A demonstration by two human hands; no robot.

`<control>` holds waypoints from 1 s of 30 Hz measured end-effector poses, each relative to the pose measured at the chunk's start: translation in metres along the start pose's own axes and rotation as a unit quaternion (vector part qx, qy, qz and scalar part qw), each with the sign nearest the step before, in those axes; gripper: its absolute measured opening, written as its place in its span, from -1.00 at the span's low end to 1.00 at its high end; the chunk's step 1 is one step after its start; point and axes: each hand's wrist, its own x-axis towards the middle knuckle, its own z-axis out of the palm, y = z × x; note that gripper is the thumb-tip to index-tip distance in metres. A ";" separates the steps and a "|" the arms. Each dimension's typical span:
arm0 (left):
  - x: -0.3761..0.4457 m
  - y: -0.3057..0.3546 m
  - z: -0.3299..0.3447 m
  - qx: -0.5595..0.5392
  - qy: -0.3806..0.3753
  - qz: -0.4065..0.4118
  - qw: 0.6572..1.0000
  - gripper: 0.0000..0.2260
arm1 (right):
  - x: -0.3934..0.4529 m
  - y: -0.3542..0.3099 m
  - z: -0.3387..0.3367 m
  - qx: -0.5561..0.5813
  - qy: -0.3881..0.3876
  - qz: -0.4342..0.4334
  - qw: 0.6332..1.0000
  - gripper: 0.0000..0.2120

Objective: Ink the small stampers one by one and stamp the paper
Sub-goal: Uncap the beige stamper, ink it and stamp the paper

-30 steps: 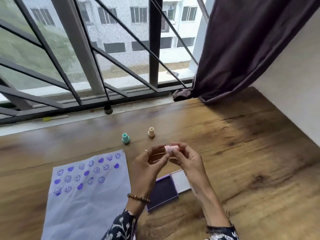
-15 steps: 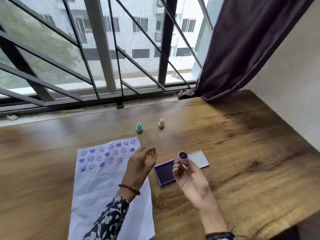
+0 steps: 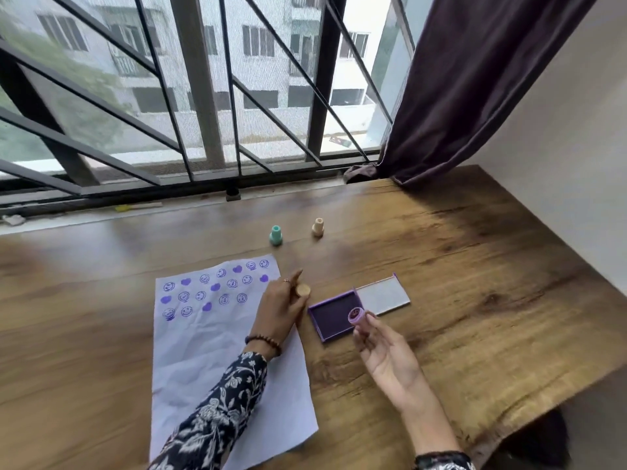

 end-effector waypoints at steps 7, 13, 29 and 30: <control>-0.033 -0.012 -0.004 0.079 -0.051 0.049 0.994 -0.23 | 0.008 0.006 0.002 -0.309 0.037 -0.154 0.938 -0.94; -0.037 -0.019 0.005 0.129 -0.048 0.058 0.989 -0.30 | 0.016 0.019 0.007 -0.709 0.081 -0.334 0.616 -0.92; -0.038 -0.017 0.003 0.120 -0.042 0.063 0.990 -0.40 | 0.024 0.011 0.022 -0.835 -0.061 -0.360 0.411 -0.95; -0.038 -0.017 0.002 0.119 -0.042 0.063 0.990 -0.41 | 0.026 0.008 0.026 -0.844 -0.069 -0.338 0.411 -0.97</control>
